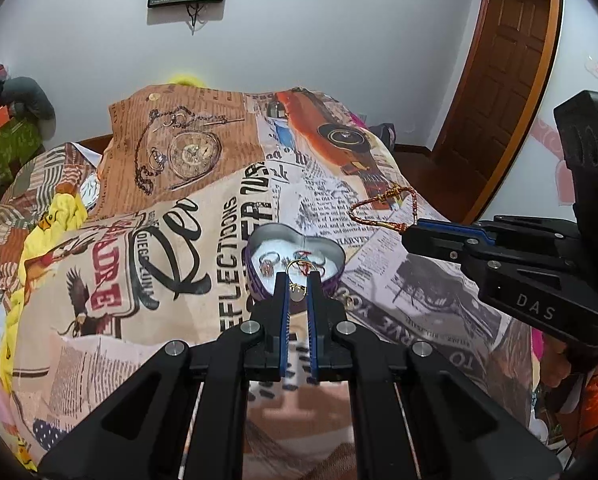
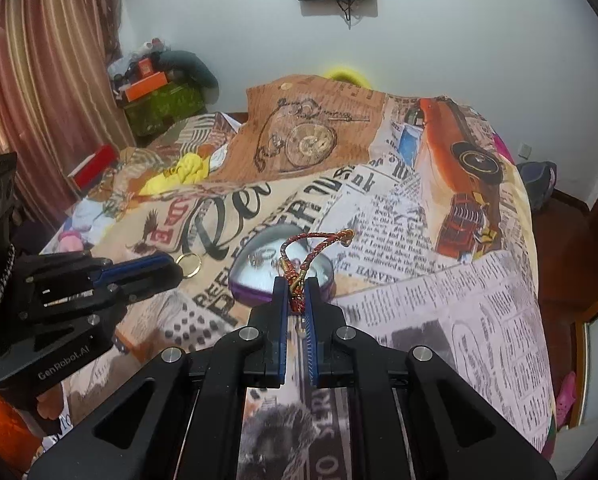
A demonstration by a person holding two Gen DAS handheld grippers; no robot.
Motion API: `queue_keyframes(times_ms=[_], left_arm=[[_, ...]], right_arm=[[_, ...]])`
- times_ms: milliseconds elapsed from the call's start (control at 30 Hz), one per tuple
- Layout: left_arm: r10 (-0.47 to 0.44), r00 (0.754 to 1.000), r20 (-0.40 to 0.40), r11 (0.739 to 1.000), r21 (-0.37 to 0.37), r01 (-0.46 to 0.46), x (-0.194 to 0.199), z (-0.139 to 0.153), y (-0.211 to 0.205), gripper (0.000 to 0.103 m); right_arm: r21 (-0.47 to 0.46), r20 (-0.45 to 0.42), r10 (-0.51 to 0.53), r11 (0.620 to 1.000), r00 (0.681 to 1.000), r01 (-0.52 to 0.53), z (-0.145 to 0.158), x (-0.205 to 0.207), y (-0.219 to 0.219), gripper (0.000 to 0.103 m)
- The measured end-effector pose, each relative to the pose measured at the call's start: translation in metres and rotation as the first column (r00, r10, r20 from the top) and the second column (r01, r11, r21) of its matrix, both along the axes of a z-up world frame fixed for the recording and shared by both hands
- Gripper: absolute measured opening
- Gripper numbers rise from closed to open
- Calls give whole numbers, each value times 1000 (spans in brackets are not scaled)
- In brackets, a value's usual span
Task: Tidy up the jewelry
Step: 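Carry the bracelet and ring over the heart tin with both grippers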
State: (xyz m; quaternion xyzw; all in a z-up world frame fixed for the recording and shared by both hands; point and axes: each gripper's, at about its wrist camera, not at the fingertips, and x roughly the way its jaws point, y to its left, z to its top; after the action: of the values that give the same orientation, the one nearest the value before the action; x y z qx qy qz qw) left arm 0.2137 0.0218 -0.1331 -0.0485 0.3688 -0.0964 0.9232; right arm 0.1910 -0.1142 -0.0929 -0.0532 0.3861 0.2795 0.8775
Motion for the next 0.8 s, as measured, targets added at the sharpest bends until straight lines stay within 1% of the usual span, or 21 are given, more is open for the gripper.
queue_keyframes(times_ms=[167,333,533,667,800], left_arm=[[2,1000,4,1000,-1,-2,12,-3,2,6],[1,1000,-7,1000,0,-1,23,-10,3,6],[6,999,-31,1000,-8,-7,37,-21,5,6],[1,998,-65,1000,-29,-3,44,-33,6,6],[-10,996,-92,1000,-26,8,50,-44,4,6]], right_arm=[[11,13,13,1000,1000,-13,1,7,5,7],[14,5,25,1000,1000,-25,-4,18,11,7],[14,-28,44,999,999,-43,-17,33,21,7],[14,-76,66,998,995,-65,-30,43,25,7],[8,-115,89,996,989,-89,-41,50,28,7]])
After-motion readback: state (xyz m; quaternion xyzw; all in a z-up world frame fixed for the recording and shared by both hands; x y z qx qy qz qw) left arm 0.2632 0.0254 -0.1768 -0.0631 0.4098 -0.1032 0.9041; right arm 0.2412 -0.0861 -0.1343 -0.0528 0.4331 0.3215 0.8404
